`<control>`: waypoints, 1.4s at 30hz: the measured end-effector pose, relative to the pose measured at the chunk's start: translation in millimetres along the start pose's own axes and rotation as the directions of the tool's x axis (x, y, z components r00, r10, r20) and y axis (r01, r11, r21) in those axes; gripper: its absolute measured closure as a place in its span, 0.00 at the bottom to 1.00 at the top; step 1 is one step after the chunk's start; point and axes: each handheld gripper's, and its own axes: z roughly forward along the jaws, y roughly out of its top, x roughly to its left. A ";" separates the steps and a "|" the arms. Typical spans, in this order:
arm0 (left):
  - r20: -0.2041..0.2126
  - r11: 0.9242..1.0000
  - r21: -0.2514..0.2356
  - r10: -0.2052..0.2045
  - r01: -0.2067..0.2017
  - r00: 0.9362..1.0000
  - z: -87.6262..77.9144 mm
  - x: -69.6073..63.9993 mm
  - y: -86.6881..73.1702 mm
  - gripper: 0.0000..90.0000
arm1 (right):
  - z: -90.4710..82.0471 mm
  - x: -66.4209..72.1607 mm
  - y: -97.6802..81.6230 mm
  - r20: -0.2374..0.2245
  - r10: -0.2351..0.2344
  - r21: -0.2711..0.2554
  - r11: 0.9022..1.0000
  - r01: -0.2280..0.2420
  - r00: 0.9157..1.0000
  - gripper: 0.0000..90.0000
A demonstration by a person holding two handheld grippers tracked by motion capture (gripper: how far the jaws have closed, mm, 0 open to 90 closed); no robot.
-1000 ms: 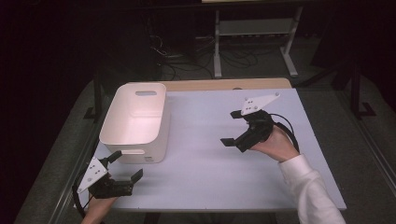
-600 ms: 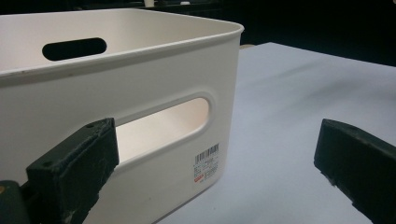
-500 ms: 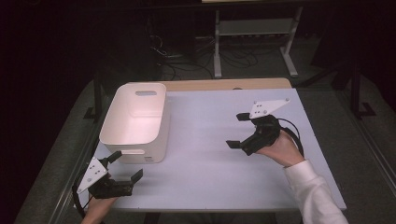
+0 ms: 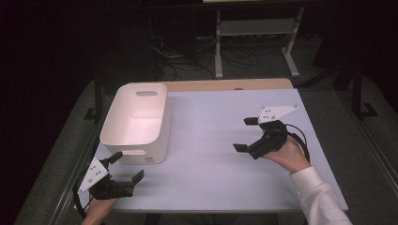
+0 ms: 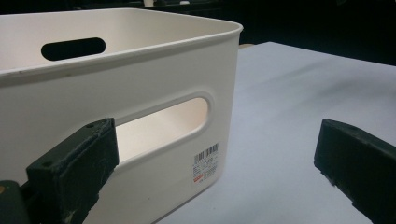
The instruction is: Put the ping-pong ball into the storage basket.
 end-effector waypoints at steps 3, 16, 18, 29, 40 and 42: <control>-0.003 1.000 -0.003 -0.009 0.009 1.000 -0.2 -0.6 -0.2 0.00 | -2.6 0.1 -4.7 0.001 0.008 -0.014 1.000 -0.008 1.000 0.00; -0.002 1.000 0.000 0.005 -0.005 1.000 0.3 0.5 -0.2 0.00 | -15.3 -3.6 -35.8 0.061 0.066 -0.059 0.996 -0.063 0.996 0.00; -0.003 1.000 0.002 0.005 -0.005 1.000 0.4 0.5 -0.2 0.00 | -17.1 -4.0 -38.9 0.072 0.068 -0.064 0.996 -0.063 0.995 0.00; -0.002 1.000 -0.006 0.001 -0.001 1.000 0.1 0.4 0.0 0.00 | -21.7 3.9 -56.6 0.140 0.069 -0.095 0.994 -0.055 0.988 0.00; -0.004 1.000 -0.017 -0.004 0.004 1.000 0.3 0.0 -0.3 0.00 | -36.2 4.7 -78.7 0.225 0.112 -0.155 0.985 -0.078 0.968 0.00; -0.004 1.000 -0.017 -0.006 0.006 1.000 0.1 0.0 -0.2 0.00 | -38.2 4.4 -83.7 0.226 0.123 -0.178 0.980 -0.083 0.966 0.00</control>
